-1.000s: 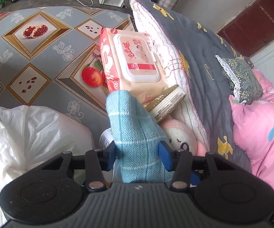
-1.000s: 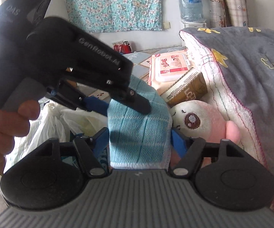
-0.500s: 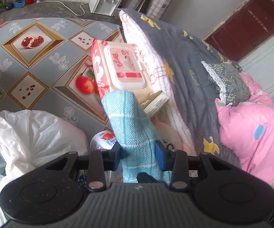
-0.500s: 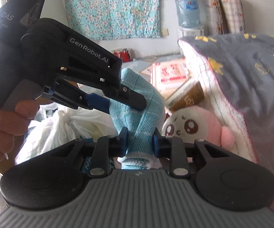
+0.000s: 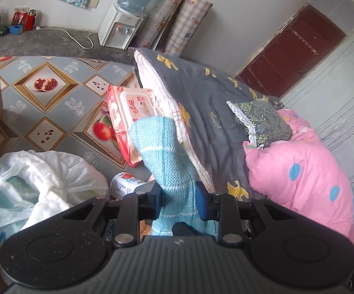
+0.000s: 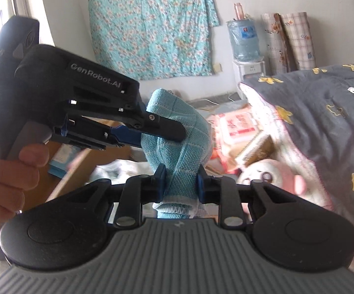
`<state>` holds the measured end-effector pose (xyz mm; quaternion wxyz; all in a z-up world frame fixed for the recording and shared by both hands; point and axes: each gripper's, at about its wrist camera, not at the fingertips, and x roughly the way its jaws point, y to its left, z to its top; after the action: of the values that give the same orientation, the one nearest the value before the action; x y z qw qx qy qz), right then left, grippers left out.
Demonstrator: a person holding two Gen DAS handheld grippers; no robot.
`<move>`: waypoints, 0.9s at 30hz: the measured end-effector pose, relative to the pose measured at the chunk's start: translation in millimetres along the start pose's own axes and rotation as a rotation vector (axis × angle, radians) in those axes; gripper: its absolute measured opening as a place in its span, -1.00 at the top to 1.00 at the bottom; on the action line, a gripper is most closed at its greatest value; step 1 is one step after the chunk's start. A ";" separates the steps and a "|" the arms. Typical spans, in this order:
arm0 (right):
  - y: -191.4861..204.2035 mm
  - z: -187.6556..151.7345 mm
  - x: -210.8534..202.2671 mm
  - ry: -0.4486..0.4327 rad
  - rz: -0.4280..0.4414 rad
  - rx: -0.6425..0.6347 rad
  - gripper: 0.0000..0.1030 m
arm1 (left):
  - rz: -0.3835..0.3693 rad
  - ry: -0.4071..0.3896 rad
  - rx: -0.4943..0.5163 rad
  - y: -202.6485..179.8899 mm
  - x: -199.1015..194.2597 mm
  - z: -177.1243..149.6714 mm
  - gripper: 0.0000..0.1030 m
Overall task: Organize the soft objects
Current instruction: 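Carry the towel into the box and open the left gripper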
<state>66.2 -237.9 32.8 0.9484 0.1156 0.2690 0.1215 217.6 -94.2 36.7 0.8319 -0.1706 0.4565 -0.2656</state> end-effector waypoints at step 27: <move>257.6 19.3 65.3 0.224 0.375 -0.104 0.56 | 0.329 -0.240 -0.151 152.1 -199.4 -23.4 0.49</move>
<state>87.1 21.3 90.6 0.8781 0.1002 0.3400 0.3213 153.1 145.7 77.8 0.8972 -0.1862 0.3943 -0.0692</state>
